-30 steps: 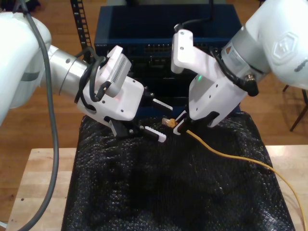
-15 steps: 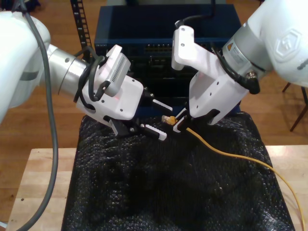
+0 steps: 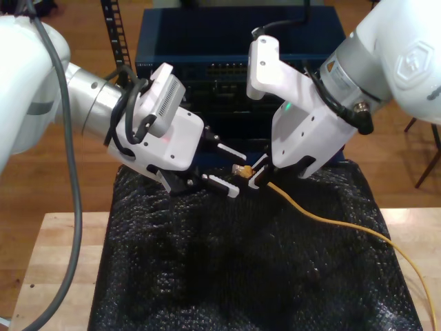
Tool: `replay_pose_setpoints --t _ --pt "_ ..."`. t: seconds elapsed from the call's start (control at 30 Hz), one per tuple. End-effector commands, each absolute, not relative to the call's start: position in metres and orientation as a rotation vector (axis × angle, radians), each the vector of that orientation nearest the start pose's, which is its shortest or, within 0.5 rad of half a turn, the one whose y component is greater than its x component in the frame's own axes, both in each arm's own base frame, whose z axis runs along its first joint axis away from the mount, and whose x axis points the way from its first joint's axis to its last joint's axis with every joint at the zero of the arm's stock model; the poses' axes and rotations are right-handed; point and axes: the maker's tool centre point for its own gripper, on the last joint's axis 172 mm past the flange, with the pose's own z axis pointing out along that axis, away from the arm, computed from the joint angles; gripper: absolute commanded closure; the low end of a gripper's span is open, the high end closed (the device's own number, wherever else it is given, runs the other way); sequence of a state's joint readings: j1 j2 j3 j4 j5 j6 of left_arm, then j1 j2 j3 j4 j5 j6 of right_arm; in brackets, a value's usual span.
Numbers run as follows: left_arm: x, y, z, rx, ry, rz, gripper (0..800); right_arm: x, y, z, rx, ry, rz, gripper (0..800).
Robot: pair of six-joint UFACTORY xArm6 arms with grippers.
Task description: Grab the cable and plug it in
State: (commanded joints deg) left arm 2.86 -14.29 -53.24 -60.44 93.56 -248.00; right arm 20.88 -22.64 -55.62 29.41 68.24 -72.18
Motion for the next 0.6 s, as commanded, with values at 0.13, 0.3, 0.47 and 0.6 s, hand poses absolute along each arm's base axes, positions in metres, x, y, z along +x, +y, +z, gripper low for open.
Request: replay_pose_setpoints --t 0.13,0.3,0.47,0.6 --pt "0.3439 -0.2194 0.3497 1.389 -1.589 0.788 369 0.3533 0.2497 0.3327 -2.023 -1.830 -0.515 797" --pt "0.3439 -0.2194 0.3497 1.389 -1.589 0.788 375 0.3529 0.2497 0.3326 -2.022 -1.830 -0.513 796" --pt "0.3439 -0.2194 0.3497 1.389 -1.589 0.788 414 0.3517 0.2507 0.3320 -2.019 -1.828 -0.510 797" --pt "0.3439 -0.2194 0.3497 1.389 -1.589 0.788 440 0.3517 0.2507 0.3320 -2.019 -1.828 -0.510 797"
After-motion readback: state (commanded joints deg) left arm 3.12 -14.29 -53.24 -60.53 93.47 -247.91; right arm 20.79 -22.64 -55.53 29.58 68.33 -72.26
